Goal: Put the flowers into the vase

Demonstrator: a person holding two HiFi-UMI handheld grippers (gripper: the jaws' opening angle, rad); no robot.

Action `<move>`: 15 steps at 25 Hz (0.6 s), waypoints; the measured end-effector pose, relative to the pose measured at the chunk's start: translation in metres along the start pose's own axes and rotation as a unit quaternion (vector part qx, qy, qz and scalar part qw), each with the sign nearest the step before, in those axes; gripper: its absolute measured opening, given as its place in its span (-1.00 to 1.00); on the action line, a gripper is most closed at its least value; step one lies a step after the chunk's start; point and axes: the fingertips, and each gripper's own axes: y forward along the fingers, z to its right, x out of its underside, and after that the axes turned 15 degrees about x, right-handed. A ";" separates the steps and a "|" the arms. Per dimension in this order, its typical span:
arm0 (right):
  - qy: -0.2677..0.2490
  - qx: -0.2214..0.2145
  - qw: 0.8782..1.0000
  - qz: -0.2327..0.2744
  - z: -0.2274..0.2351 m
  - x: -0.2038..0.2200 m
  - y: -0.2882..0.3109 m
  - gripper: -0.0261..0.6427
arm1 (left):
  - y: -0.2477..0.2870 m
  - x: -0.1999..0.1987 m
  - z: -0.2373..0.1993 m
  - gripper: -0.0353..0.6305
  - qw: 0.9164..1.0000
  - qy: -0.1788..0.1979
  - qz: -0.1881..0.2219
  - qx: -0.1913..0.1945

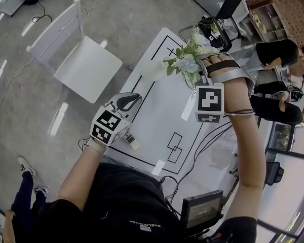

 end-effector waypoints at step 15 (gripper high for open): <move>-0.019 0.046 0.998 0.027 0.007 -0.042 0.010 -0.39 | -0.009 0.006 -0.009 -0.88 1.000 -0.011 0.008 -0.014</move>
